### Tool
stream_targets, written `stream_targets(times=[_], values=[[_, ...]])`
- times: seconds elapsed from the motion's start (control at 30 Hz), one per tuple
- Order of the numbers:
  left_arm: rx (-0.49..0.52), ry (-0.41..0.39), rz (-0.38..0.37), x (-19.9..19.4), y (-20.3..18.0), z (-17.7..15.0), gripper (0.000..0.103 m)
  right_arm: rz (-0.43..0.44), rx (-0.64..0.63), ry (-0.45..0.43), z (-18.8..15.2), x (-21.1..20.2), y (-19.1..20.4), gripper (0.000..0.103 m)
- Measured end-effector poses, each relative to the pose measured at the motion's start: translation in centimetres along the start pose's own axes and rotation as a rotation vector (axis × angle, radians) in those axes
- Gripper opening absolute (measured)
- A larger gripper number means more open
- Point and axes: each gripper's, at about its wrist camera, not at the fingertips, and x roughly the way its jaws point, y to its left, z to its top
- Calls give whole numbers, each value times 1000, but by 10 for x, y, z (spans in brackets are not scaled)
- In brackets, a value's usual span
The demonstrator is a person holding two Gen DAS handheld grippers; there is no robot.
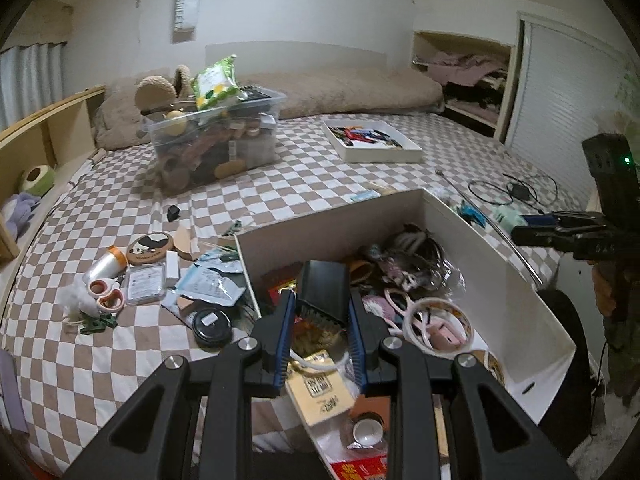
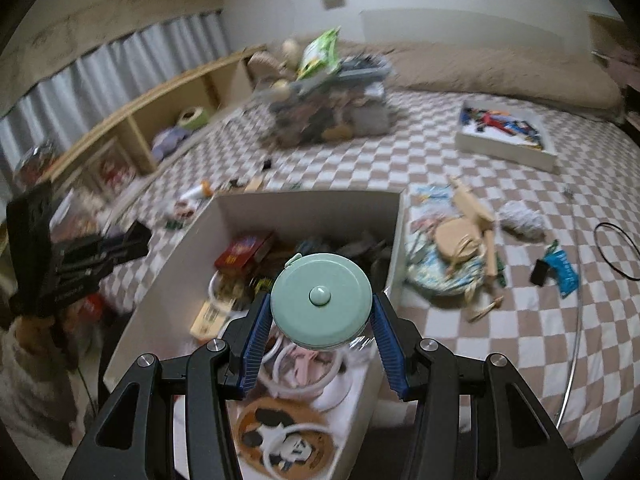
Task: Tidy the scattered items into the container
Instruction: 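Lower the tape measure into the box with the right tool while the left tool holds the cube above, then open the right tool to drop the tape measure while the left tool opens to drop the black cube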
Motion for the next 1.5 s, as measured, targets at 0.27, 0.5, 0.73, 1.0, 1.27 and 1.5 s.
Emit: stream_targets(times=[0.27,0.5,0.73,1.0,1.27,1.5], values=[[62,59,-31,0,-15,-12,25,46,-110,169,-22,15,26,51],[95,113,-73,5,-25,-21,25,60,-158,306,-39,23,37,51],[92,176,-120,11,-30,-29,25,53,-194,414,-50,34,42,51],[100,252,-166,15,-36,-37,25,24,-258,485,-59,40,47,51],[145,307,-179,14,-44,-45,25,52,-248,496,-58,39,51,84],[185,346,-170,9,-46,-51,25,80,-224,469,-54,34,54,88]])
